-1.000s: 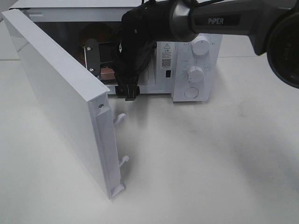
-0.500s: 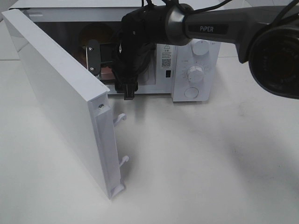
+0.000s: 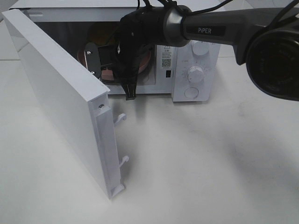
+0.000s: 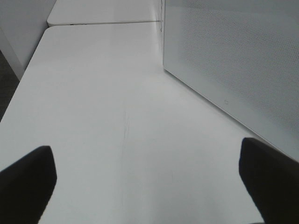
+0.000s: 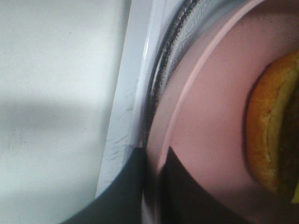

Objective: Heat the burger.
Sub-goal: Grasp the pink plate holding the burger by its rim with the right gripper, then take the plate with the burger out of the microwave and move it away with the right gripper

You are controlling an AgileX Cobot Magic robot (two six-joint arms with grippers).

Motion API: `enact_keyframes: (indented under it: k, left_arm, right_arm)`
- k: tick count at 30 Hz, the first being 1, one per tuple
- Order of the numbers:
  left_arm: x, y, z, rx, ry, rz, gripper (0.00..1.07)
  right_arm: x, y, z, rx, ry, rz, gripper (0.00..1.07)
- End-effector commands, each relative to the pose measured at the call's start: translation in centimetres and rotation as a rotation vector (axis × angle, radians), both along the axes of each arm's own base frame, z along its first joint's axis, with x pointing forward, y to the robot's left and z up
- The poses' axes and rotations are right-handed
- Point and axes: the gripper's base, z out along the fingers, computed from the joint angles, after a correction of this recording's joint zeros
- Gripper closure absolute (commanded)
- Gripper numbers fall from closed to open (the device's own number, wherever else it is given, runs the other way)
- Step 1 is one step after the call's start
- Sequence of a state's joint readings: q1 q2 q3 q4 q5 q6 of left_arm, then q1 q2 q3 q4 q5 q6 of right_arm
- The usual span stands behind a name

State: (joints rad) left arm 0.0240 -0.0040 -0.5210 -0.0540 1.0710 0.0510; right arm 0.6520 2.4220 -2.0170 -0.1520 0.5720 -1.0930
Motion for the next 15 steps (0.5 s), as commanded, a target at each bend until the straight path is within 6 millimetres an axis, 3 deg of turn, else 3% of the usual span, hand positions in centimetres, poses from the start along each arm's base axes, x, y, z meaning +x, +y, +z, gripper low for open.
enact_keyframes:
  k: [1, 15]
  left_arm:
    - [-0.22, -0.01, -0.1, -0.001, -0.017, 0.002, 0.07]
    - [-0.22, -0.01, -0.1, -0.001, -0.017, 0.002, 0.07]
  right_arm:
    - [-0.1, -0.08, -0.71, -0.017, 0.027, -0.006, 1.07]
    - [-0.94, -0.14, -0.6, -0.085, 0.083, 0.097, 1.07]
